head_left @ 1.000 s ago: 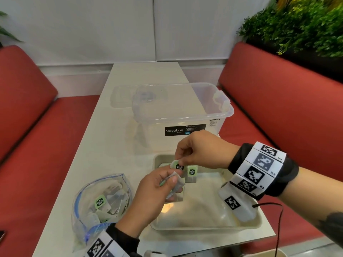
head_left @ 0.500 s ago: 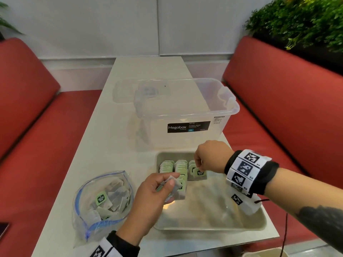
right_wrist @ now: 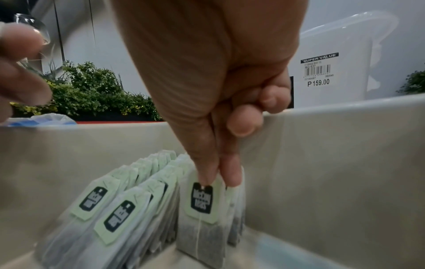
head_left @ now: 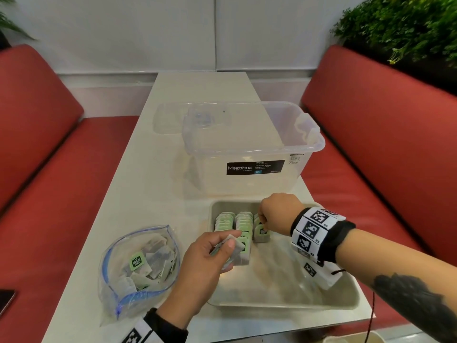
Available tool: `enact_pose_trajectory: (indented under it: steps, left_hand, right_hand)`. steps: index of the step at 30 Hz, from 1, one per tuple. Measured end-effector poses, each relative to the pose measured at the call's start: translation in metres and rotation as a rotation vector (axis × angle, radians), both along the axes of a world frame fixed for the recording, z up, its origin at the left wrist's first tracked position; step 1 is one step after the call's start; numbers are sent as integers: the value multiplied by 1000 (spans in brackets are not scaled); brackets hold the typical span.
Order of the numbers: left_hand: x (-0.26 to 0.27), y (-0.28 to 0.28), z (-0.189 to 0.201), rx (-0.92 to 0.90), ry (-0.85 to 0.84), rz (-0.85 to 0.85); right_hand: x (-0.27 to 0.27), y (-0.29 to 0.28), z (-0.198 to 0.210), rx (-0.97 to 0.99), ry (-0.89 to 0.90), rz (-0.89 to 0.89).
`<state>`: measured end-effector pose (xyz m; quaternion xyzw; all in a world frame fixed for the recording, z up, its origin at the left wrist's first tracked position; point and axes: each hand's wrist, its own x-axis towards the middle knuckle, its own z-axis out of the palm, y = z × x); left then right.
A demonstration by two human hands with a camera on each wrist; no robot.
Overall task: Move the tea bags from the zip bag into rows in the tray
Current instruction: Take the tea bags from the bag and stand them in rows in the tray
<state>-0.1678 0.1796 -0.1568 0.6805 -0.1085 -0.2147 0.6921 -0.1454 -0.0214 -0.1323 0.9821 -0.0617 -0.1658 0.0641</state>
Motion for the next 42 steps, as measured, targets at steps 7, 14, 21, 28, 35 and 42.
enact_pose_trajectory:
  steps: [7,14,21,28,35,42]
  left_hand:
    - [4,2,7,74,-108,38]
    - [23,3,8,-139,34,229]
    - [19,-4,14,-358,214,252]
    - [9,-3,17,-129,168,24]
    - [20,-5,36,35,-125,7]
    - [24,-6,40,212,-222,-111]
  right_hand:
    - [-2,-3,1,-16,-45,-6]
    - [-23,13,33,279,-13,90]
    - [-31,40,48,784,-174,-21]
    - [-22,35,66,847,-386,-70]
    - [-24,42,78,648,-363,25]
    - [-28,45,82,638,-358,30]
